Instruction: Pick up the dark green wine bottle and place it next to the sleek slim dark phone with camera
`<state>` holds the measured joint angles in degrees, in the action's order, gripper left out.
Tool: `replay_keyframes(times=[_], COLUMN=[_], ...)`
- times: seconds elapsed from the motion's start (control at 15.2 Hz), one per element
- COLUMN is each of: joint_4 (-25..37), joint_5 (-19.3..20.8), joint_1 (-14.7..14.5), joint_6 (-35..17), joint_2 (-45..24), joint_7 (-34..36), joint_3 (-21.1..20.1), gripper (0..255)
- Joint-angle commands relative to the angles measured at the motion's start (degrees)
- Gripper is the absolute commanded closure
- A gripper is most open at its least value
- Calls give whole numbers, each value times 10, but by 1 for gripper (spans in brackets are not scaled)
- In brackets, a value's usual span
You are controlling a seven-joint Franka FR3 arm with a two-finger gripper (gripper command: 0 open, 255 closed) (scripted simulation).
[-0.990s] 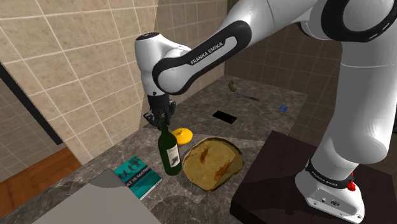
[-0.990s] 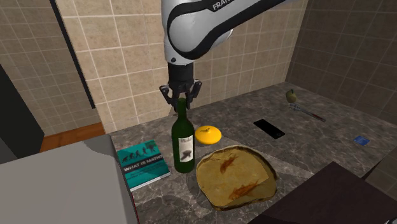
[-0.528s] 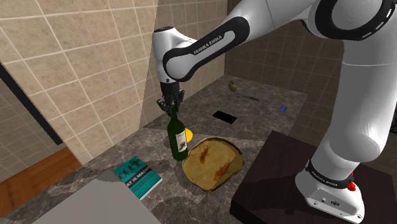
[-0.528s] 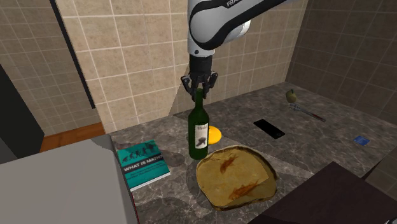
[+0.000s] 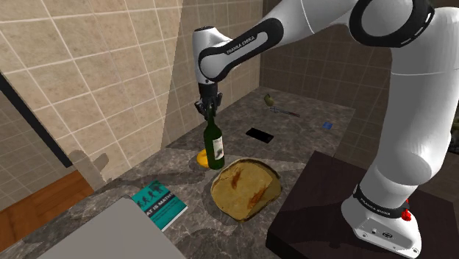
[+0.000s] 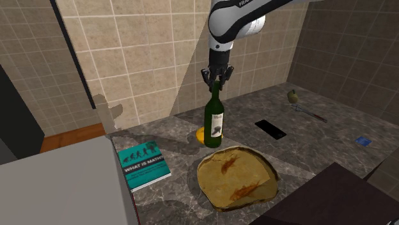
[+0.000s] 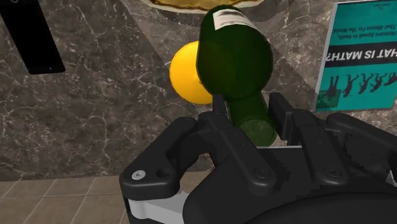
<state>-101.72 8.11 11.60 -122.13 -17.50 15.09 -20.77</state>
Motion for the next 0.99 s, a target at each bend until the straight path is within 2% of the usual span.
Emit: replay_keyframes(times=[0.0,0.46,0.92], joint_4=[19,105,241], joint_5=[0,0,4], joint_1=[14,57,92], joint_6=[5,34,84], joint_2=[-12,-69,-155], joint_7=[-24,-102,-173], joint_3=[8,33,55], gripper=[255,255,255])
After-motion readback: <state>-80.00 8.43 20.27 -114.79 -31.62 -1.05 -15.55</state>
